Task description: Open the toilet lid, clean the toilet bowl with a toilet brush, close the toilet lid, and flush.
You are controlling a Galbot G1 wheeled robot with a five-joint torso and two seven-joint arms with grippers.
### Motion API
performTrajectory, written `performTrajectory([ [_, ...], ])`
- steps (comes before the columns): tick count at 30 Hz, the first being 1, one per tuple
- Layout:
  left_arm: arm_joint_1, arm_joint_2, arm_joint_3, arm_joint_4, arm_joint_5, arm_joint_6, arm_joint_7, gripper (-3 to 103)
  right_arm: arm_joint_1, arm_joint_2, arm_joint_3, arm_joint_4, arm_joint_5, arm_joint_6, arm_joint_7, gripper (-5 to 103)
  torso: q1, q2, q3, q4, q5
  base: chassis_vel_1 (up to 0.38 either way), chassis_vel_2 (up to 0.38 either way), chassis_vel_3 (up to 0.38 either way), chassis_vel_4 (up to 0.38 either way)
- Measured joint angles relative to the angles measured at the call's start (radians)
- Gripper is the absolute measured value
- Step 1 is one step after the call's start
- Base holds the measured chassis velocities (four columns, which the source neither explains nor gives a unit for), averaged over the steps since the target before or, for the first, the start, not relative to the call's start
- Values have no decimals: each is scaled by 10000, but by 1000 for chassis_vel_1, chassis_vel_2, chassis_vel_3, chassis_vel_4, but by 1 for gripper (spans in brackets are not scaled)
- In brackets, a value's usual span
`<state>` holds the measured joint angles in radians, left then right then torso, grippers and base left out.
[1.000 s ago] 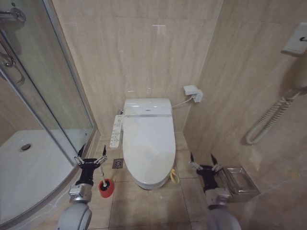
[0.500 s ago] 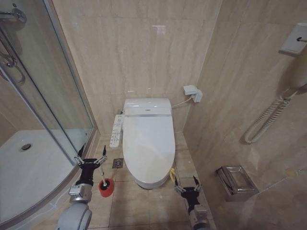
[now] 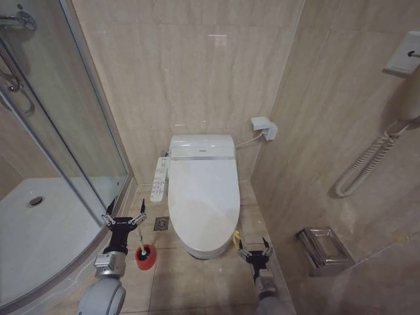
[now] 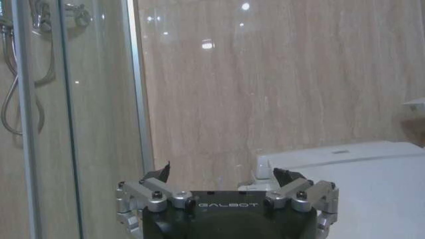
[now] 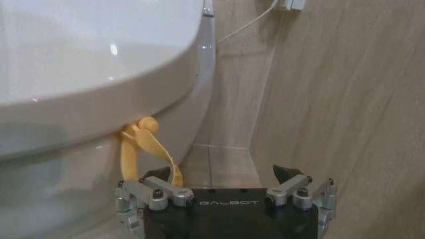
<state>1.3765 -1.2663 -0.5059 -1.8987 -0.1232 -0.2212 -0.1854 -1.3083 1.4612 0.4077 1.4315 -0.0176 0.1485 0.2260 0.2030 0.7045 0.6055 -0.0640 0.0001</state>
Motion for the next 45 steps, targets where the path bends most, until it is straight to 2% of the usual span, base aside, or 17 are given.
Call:
performTrajectory([
  [10,0,0,1,0,0,0,0,100,428,13,-6,-650,-102,158,13,103,0,0,0,0,0,0,0,0,0],
  [11,0,0,0,0,0,0,0,100,448,23,-9,-672,-104,173,12,79,0,0,0,0,-1,0,0,0,0],
  [16,0,0,0,0,0,0,0,100,514,68,-18,-707,-104,191,10,79,0,0,0,0,0,0,0,0,0],
  [17,0,0,0,0,0,0,0,100,516,78,-19,-707,-104,191,10,52,0,0,0,0,0,0,0,0,0],
  [24,0,0,0,0,0,0,0,100,481,131,-23,-700,-130,201,13,52,0,0,0,1,0,0,0,0,0],
  [25,0,0,0,0,0,0,0,100,460,148,-23,-677,-142,201,13,25,0,0,-1,1,0,0,0,0,0],
  [32,0,0,0,0,0,0,0,100,335,189,4,-521,-151,227,12,25,0,0,0,3,0,0,0,0,0],
  [33,0,0,0,0,0,0,0,100,295,198,32,-444,-127,247,12,2,0,0,0,0,0,0,0,0,0],
  [36,0,0,1,0,0,0,0,100,202,220,77,-202,45,249,13,2,0,0,0,-1,0,0,0,0,0],
  [45,0,0,0,0,0,0,0,100,7,280,203,1978,1134,-207,221,1,1,-1,1,3,3,0,0,0,0],
])
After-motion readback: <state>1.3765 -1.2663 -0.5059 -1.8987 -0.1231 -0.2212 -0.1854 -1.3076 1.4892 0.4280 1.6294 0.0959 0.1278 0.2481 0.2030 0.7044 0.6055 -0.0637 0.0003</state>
